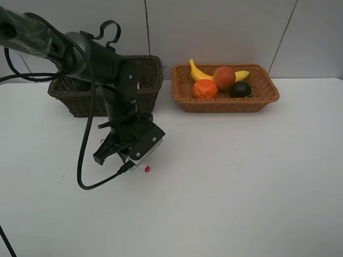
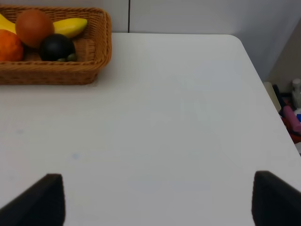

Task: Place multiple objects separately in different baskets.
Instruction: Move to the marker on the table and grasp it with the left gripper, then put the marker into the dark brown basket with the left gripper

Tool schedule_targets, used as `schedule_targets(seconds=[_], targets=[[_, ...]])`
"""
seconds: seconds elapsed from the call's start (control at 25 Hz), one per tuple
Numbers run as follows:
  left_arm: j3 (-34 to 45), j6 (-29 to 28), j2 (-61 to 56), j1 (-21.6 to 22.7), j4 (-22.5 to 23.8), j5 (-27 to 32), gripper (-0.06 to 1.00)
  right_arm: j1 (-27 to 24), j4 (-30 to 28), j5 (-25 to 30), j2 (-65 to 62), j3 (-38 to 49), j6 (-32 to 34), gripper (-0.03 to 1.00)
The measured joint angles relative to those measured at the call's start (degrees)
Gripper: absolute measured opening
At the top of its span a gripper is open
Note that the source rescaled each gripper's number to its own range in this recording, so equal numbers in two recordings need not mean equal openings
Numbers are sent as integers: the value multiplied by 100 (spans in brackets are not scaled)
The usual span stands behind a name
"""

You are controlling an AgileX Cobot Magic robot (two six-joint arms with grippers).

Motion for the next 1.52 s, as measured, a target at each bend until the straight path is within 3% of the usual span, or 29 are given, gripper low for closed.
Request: schedule_targets(seconds=[0.52, 0.8, 1.0, 1.28, 1.52], targets=[[3, 0, -78, 0, 0, 5, 3, 0, 0, 0, 0, 0, -11, 100], [-202, -386, -1017, 80, 43, 40, 3, 0, 0, 0, 0, 0, -11, 100], [-917, -1255, -1350, 212, 129, 127, 3, 0, 0, 0, 0, 0, -11, 100], [-2184, -2957, -1214, 397, 788, -180, 3, 0, 0, 0, 0, 0, -11, 100], [-2775, -3264, -628, 681, 965, -291, 3, 0, 0, 0, 0, 0, -11, 100]])
